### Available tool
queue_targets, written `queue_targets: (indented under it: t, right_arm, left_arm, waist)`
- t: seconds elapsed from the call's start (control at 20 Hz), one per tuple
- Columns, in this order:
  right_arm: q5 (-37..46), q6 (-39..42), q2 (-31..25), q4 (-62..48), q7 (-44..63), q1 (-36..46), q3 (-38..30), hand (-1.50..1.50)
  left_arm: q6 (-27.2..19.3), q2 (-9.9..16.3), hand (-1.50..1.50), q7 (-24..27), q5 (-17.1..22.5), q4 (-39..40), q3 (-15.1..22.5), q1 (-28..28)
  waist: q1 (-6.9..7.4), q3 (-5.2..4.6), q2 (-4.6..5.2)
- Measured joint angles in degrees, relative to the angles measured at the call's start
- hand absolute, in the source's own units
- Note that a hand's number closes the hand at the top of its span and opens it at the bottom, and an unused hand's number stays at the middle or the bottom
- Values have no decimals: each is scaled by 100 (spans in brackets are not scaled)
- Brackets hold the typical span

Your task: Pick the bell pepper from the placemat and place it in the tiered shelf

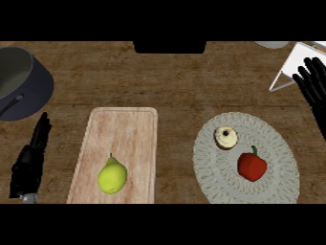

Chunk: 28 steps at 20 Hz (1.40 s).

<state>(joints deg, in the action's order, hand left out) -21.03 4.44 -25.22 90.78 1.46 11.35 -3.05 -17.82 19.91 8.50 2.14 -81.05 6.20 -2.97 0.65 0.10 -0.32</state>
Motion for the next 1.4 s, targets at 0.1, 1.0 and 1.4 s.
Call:
queue_targets:
  t: [0.1,1.0,1.4]
  right_arm:
    - [128,-338,37,78,129,-102,-121,-150]
    - [2195,-5571,1904,492,-811,-2520,-1303,-150]
    - [3333,-5598,2043,1869,4,-4079,222,-150]
  left_arm:
    - [53,-12,0,-145,-26,-107,68,98]
    - [593,-363,0,-584,197,-218,532,835]
    - [734,-510,0,-855,114,-212,683,1207]
  waist:
    - [-50,-5,4]
    - [-517,-20,13]
    - [-161,-28,44]
